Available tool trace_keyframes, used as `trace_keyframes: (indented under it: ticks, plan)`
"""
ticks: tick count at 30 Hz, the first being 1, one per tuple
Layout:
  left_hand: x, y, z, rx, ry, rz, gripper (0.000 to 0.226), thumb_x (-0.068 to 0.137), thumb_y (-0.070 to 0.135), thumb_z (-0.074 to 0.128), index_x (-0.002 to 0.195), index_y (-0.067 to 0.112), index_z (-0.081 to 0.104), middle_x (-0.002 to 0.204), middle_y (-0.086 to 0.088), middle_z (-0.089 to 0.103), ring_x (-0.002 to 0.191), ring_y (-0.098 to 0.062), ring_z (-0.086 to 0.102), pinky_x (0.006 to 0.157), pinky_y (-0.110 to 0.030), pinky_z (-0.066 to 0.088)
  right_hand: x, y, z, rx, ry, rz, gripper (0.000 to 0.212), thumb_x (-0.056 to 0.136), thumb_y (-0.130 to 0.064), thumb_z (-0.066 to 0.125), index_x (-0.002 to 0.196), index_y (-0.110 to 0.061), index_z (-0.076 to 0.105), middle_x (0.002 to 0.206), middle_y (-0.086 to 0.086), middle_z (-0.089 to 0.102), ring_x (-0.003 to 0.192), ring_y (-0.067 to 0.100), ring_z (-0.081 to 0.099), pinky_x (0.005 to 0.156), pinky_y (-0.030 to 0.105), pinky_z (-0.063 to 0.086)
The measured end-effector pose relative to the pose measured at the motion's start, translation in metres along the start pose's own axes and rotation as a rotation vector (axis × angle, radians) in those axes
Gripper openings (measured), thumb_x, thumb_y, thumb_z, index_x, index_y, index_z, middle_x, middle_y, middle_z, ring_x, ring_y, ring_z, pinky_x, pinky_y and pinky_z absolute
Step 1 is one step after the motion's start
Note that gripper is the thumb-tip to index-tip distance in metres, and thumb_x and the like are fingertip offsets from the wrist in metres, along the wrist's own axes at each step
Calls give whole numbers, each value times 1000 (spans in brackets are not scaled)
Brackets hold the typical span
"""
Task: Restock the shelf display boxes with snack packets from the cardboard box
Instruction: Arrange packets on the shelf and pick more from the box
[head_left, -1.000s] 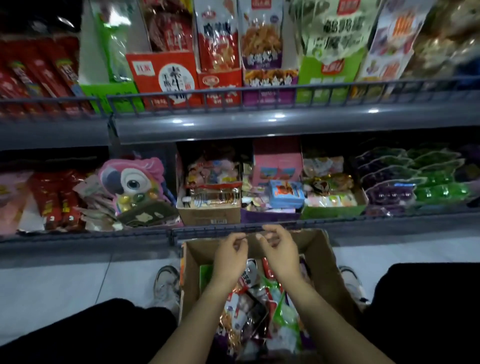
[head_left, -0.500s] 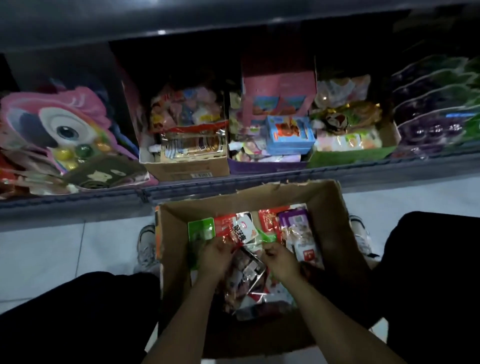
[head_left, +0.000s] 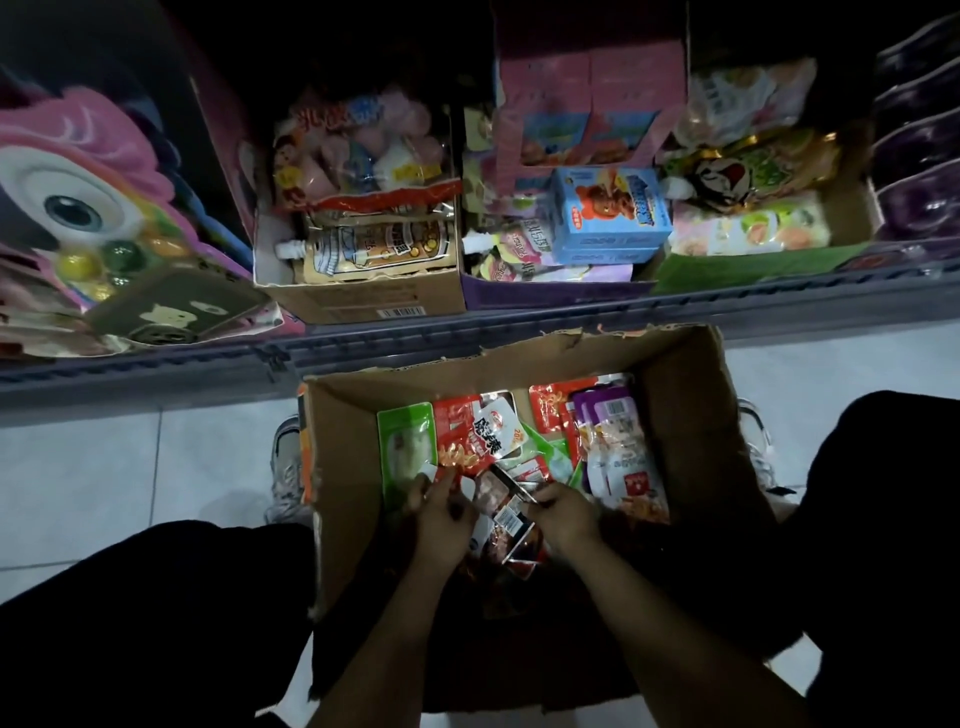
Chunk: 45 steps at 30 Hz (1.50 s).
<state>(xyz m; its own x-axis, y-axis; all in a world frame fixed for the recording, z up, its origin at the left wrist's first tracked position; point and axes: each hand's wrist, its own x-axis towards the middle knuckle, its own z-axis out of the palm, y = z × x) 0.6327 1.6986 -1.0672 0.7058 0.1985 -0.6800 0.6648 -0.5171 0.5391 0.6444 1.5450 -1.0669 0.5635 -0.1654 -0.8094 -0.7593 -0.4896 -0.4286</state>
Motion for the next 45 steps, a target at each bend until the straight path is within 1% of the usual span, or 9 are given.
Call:
trace_keyframes:
  ticks: [9,17,22,26,32,35,38,42,45]
  plan:
    - [-23,35,-1,-13,4,74,43,89,33,62,130,23,56,148,-5,21,136,-22,28,107,-20,24,-17,-17,-19,440,-13,32,12,95,-15,51,85,-19,57,91,-1,58,89,21,56,86,40,50]
    - [-52,91,-21,-294,-36,162,45,94,31,54,138,26,44,125,10,47,116,-9,44,94,-25,34,-45,-48,-60,599,14,-122,16,94,-16,54,78,-18,59,90,4,62,84,20,55,65,29,47]
    - [-79,126,-47,-333,-5,187,35,94,35,52,128,24,54,125,-2,61,111,-21,58,100,-39,45,-80,-63,-92,624,20,-219,14,91,-26,59,82,-17,64,92,11,68,82,31,59,73,46,49]
    - [-109,159,-79,-472,-39,219,29,95,39,48,113,18,58,95,3,65,83,-14,64,83,-29,53,-127,-87,-128,660,13,-356,13,93,-27,57,84,-18,62,97,4,66,87,21,60,62,28,46]
    - [-158,220,-128,-597,-130,328,63,86,55,52,133,13,47,120,0,56,94,-20,67,95,-35,50,-200,-131,-182,605,8,-588,15,87,-40,62,87,-26,64,109,-7,63,112,17,54,104,39,38]
    - [-187,243,-150,-657,-190,409,50,86,47,59,128,22,49,123,4,47,100,-22,65,88,-30,51,-233,-148,-205,496,46,-681,20,89,-43,58,81,-25,58,115,-11,57,116,13,50,104,39,39]
    - [-209,254,-168,-674,-190,483,26,84,35,65,104,18,61,117,-5,63,99,-23,66,87,-29,52,-254,-158,-219,506,-27,-686,24,92,-36,55,89,-14,61,115,-4,56,113,11,50,97,31,43]
    - [-229,248,-175,-534,-104,628,40,70,42,70,97,12,70,98,-3,72,97,-20,66,92,-33,48,-267,-158,-227,762,-258,-642,13,93,-9,52,98,1,59,98,10,61,96,16,59,83,22,54]
    - [-235,247,-169,-428,-8,708,17,77,27,73,93,24,67,108,3,67,102,-14,63,84,-25,49,-272,-154,-226,737,-175,-667,9,89,2,53,93,1,61,93,12,65,87,17,63,75,19,55]
